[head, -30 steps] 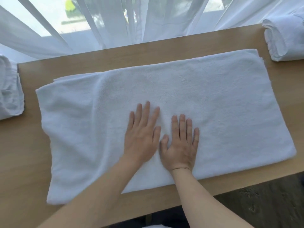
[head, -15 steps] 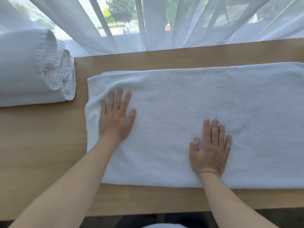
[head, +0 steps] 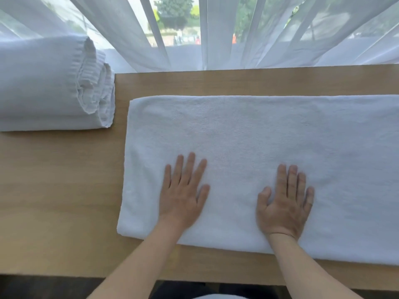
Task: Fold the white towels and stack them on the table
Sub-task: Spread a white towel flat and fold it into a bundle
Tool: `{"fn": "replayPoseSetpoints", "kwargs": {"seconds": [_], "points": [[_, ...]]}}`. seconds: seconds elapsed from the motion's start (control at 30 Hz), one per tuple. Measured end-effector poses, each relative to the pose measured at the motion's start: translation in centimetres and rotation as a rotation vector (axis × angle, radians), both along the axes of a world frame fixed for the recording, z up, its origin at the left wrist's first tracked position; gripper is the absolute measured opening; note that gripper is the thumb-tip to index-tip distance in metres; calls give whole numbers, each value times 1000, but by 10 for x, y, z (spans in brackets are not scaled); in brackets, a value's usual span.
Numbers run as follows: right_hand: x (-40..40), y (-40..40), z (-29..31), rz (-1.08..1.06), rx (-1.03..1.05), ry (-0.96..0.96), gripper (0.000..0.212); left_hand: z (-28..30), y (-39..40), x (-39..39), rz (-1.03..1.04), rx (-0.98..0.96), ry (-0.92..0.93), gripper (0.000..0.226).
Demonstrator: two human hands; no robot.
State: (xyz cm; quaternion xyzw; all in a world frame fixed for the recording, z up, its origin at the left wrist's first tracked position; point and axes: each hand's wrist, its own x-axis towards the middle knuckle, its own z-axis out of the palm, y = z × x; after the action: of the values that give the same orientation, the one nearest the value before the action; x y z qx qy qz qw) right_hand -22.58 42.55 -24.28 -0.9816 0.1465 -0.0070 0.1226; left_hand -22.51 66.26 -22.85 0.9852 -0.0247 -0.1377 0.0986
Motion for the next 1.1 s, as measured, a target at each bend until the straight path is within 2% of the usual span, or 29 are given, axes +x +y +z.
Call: {"fn": "replayPoseSetpoints", "kwargs": {"seconds": [0.13, 0.2, 0.27, 0.37, 0.5, 0.6, 0.67, 0.77, 1.1], "points": [[-1, 1, 2, 4, -2, 33, 69, 0, 56, -34, 288, 70, 79, 66], [0, 0, 2, 6, 0, 42, 69, 2, 81, -27, 432, 40, 115, 70], [-1, 1, 1, 3, 0, 39, 68, 6, 96, -17, 565, -32, 134, 84], [-1, 1, 0, -1, -2, 33, 68, 15, 101, -3, 734, -245, 68, 105], [-2, 1, -1, -10, -6, 32, 68, 26, 102, 9, 896, -478, -167, 81], [-2, 0, -2, -8, -6, 31, 68, 33, 106, 21, 985, -706, -104, 80], [-1, 0, -2, -4, -2, 36, 68, 35, 111, 28, 967, -808, 18, 66], [-2, 0, -3, -10, -2, 31, 68, 36, 120, 32, 885, -796, 68, 50], [-1, 1, -2, -18, 24, -4, 69, 37, 135, 34, 892, -929, 131, 48]]}}
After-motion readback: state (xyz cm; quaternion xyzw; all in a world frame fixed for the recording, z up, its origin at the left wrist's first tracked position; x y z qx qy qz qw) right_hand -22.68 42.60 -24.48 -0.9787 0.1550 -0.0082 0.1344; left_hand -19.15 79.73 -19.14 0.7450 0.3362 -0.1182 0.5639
